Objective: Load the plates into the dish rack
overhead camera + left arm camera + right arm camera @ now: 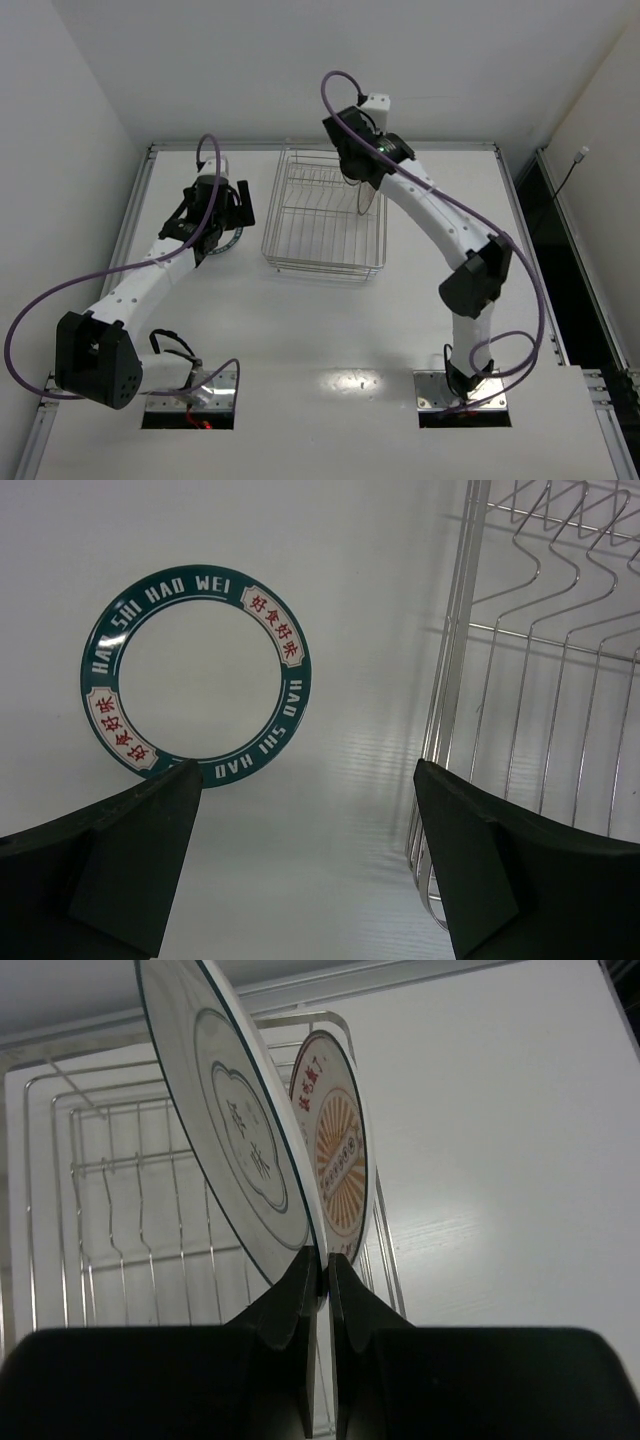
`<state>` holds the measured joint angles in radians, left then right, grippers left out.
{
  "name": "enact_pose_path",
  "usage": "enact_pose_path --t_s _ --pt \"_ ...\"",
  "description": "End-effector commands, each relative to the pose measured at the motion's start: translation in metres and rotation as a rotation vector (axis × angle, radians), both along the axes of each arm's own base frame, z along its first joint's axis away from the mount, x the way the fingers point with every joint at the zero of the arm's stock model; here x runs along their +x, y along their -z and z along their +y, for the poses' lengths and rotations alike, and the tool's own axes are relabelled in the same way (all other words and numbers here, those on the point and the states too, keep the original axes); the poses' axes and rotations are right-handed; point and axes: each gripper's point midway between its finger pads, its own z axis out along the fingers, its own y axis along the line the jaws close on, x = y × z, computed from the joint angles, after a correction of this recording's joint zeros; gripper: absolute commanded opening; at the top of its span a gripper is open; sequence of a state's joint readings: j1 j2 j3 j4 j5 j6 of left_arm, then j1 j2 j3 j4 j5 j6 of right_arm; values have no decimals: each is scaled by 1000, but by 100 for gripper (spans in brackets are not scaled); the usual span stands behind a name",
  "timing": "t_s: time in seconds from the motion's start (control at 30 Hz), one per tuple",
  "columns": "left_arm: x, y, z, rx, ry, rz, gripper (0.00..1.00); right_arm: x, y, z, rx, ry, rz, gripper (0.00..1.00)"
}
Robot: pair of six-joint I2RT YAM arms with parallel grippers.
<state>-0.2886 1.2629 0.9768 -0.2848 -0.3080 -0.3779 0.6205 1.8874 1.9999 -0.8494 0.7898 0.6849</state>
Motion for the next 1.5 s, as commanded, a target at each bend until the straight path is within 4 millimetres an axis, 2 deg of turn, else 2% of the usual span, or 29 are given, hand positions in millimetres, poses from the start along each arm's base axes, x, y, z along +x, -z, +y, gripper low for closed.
enact_pose_path --t_s 0.0,0.17,0.27,0.37,0.5,0.63,0.73,0.97,1.03,1.1,1.13,1.23,1.3,1.4,1.43,1.47 --pt "7 -19 -3 -18 -9 -50 85 9 -19 -13 -68 142 -64 0" --pt "7 -19 -3 -18 -9 -50 85 12 -11 -15 -78 181 -69 0" --pt "7 -18 -5 -22 -1 -48 85 10 7 -17 -104 183 -34 0" --pt "7 -18 -5 -22 -1 -48 85 8 15 -18 -112 186 -19 0" --pt "8 -15 -6 -24 7 -38 85 13 33 -20 -130 198 7 0" --pt "8 -15 -6 -24 7 -38 85 18 42 -21 -141 206 20 0" --pt "8 -15 -6 -24 7 -38 85 23 52 -30 -155 226 38 0" --pt "8 -11 -7 -21 7 -29 85 27 74 -30 -168 219 82 0" --pt "8 -11 -8 -26 15 -28 85 28 88 -33 -177 221 108 0" --pt "8 -11 -8 -26 15 -28 85 30 95 -28 -164 208 119 0" --pt "9 -8 -8 -24 15 -19 85 30 110 -24 -170 187 155 0" --pt "9 -8 -8 -23 15 -19 85 35 120 -13 -140 151 175 0" --pt "10 -4 -9 -21 15 -10 85 38 135 -11 -124 137 207 0" --pt "10 -1 -9 -18 15 -1 85 35 148 -4 -98 109 237 0" --pt "10 6 -9 -11 14 22 85 35 152 -2 -89 100 243 0" --pt "12 2 -7 -7 3 11 85 33 155 -2 -83 95 247 0"
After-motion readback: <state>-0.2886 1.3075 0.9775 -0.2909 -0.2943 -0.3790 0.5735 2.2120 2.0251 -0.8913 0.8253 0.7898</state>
